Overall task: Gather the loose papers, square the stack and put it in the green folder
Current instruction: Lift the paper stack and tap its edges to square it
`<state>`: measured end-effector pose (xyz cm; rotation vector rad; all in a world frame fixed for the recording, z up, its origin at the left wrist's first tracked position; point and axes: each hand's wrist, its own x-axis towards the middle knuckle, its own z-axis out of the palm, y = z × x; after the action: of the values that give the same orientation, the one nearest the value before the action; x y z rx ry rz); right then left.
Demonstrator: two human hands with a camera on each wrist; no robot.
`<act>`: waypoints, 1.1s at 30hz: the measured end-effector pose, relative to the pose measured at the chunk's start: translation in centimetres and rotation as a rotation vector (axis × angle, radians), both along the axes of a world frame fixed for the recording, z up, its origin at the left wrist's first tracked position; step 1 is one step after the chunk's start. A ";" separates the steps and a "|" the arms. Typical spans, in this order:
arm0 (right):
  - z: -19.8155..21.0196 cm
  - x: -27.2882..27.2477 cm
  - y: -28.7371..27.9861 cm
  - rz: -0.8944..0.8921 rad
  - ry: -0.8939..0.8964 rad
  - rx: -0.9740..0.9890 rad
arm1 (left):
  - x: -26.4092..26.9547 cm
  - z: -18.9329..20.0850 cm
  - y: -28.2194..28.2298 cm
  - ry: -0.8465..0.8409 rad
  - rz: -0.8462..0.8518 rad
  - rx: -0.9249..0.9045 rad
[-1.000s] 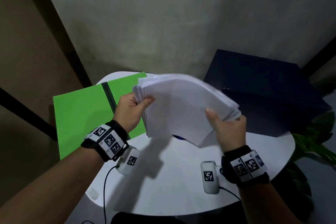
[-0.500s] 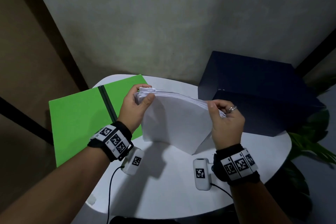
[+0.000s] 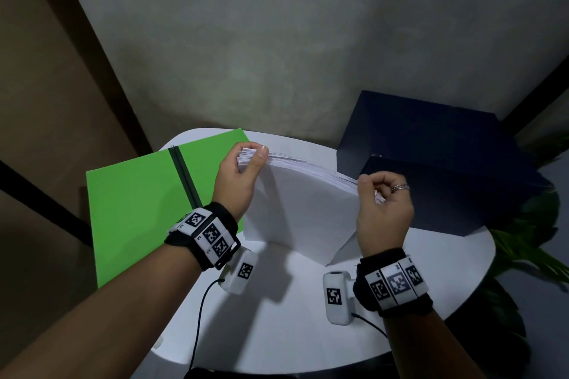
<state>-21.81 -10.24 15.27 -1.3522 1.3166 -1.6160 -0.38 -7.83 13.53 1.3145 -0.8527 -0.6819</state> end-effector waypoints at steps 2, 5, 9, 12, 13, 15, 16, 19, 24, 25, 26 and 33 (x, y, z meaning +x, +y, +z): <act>0.2 0.0 -0.1 -0.026 -0.064 0.011 | -0.3 0.4 -0.2 -0.044 0.044 -0.022; 0.3 0.2 0.3 0.072 -0.111 0.004 | -0.4 1.1 -0.3 -0.093 0.024 -0.089; -0.1 0.1 1.0 0.180 -0.032 -0.029 | 0.0 1.5 -0.5 -0.174 -0.045 -0.125; -0.2 -0.2 0.9 0.166 -0.037 -0.037 | 0.1 1.8 -0.8 -0.191 -0.049 -0.111; -0.3 -0.3 0.9 0.165 -0.035 -0.035 | 0.1 1.9 -0.9 -0.197 -0.038 -0.104; -0.5 -0.8 0.9 0.158 -0.043 -0.008 | 0.0 1.9 -1.2 -0.204 -0.018 -0.098; -0.7 -1.0 0.8 0.152 -0.056 0.012 | 0.0 1.9 -1.3 -0.202 -0.013 -0.096; -1.5 -1.5 0.4 0.130 -0.075 0.062 | -0.1 1.7 -1.4 -0.181 0.007 -0.094; -1.9 -1.5 0.1 0.183 -0.034 0.060 | 0.1 1.3 -1.6 -0.217 0.043 -0.079; -1.9 -1.5 0.1 0.188 -0.035 0.058 | 0.2 1.3 -1.6 -0.235 0.033 -0.086; -1.9 -1.5 0.0 0.184 -0.037 0.057 | 0.2 1.3 -1.5 -0.262 0.017 -0.097; -1.3 -0.6 0.1 0.132 0.060 -0.084 | 0.3 1.4 -1.8 -0.222 0.031 -0.125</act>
<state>-22.46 -10.18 14.00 -1.5159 1.1791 -1.5674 -0.12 -9.62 14.94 1.3030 -1.0358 -0.4558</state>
